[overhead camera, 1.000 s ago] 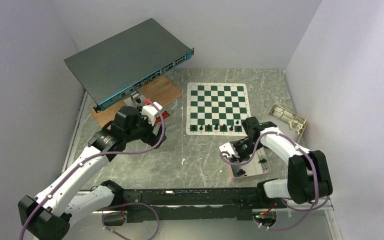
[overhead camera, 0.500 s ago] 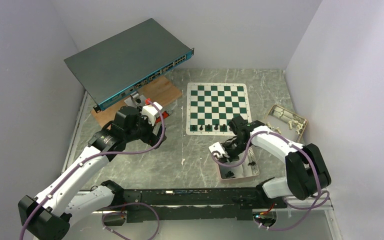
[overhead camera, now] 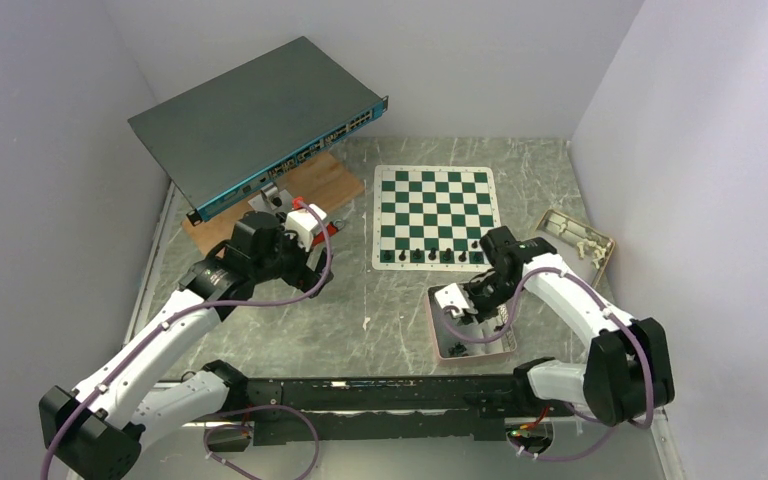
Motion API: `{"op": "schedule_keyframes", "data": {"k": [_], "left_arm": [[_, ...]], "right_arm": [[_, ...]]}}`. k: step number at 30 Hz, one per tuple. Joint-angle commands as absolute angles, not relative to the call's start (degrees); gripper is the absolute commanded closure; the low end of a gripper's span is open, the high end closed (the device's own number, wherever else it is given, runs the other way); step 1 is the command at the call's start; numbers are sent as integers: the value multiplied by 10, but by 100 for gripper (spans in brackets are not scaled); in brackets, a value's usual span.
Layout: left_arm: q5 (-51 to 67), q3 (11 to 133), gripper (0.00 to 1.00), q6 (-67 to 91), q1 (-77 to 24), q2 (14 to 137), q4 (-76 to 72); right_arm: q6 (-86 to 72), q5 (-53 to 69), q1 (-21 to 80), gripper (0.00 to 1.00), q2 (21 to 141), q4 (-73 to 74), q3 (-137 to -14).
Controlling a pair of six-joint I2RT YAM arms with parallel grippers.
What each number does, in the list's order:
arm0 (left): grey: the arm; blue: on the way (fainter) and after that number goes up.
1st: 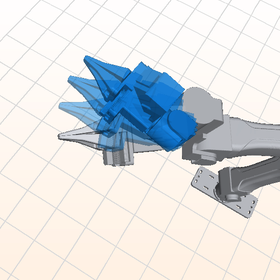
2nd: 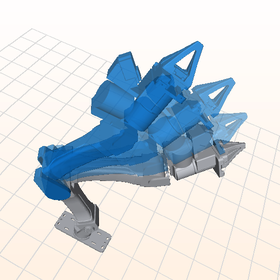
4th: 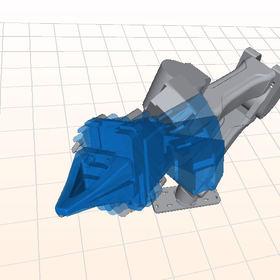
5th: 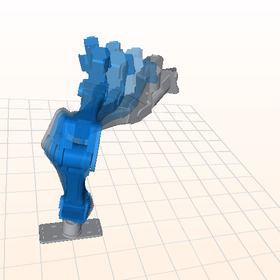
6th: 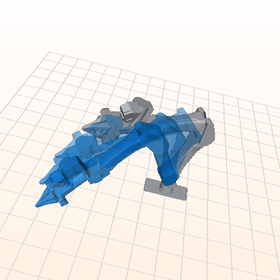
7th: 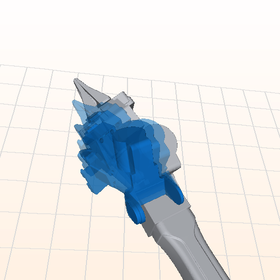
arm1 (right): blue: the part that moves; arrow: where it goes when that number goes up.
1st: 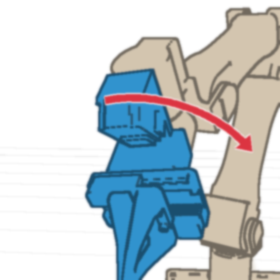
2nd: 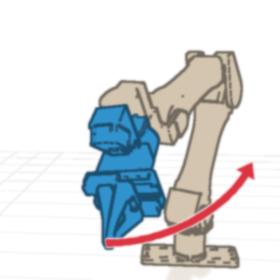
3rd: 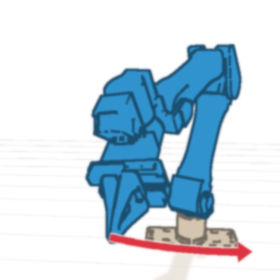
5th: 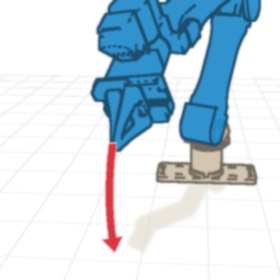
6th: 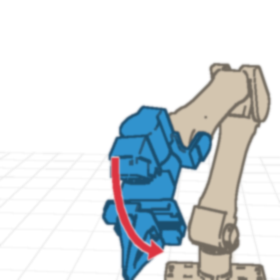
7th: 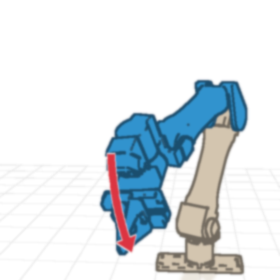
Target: Set up the chess pieces on the board
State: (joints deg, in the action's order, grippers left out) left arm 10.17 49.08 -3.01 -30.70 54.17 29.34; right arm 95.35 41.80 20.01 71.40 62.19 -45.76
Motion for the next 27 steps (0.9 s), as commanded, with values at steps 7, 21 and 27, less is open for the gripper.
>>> {"op": "schedule_keyframes", "data": {"k": [7,21,27], "left_arm": [[101,493,1,-40,-303,541,272],[101,493,1,-40,-302,543,272],[103,494,1,-40,-302,542,272]], "right_arm": [[1105,365,160,70,718,672,-406],[1114,410,184,64,754,641,-388],[1103,414,190,65,756,622,-381]]}}
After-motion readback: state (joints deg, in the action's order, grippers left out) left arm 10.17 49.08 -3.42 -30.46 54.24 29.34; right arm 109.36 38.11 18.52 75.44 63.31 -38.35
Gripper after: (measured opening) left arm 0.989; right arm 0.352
